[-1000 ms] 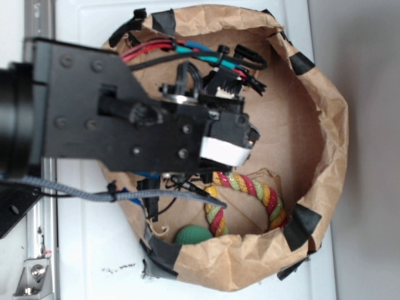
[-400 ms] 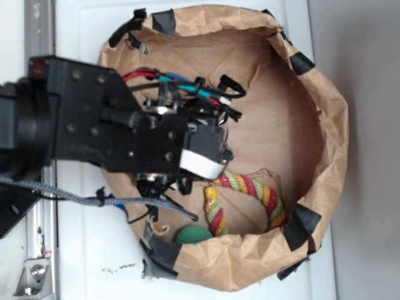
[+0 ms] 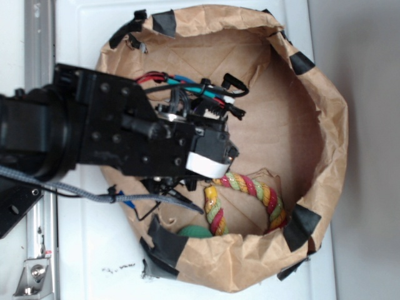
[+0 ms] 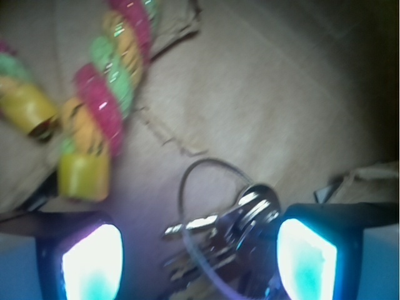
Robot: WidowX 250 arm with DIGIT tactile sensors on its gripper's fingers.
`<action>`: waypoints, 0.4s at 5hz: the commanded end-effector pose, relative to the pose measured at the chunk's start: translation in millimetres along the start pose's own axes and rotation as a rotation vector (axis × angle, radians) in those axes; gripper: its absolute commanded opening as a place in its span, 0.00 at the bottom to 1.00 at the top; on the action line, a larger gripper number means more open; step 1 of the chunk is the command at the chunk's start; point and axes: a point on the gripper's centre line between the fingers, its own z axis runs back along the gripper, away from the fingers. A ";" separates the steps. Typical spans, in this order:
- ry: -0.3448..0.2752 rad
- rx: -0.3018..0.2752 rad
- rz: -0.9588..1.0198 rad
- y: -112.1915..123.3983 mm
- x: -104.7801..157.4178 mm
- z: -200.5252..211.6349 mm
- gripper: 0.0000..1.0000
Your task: Grab the silver keys.
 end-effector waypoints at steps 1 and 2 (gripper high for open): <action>-0.029 0.006 0.020 6.1 13.7 8.9 1.00; -0.033 0.020 0.024 5.5 14.2 5.9 1.00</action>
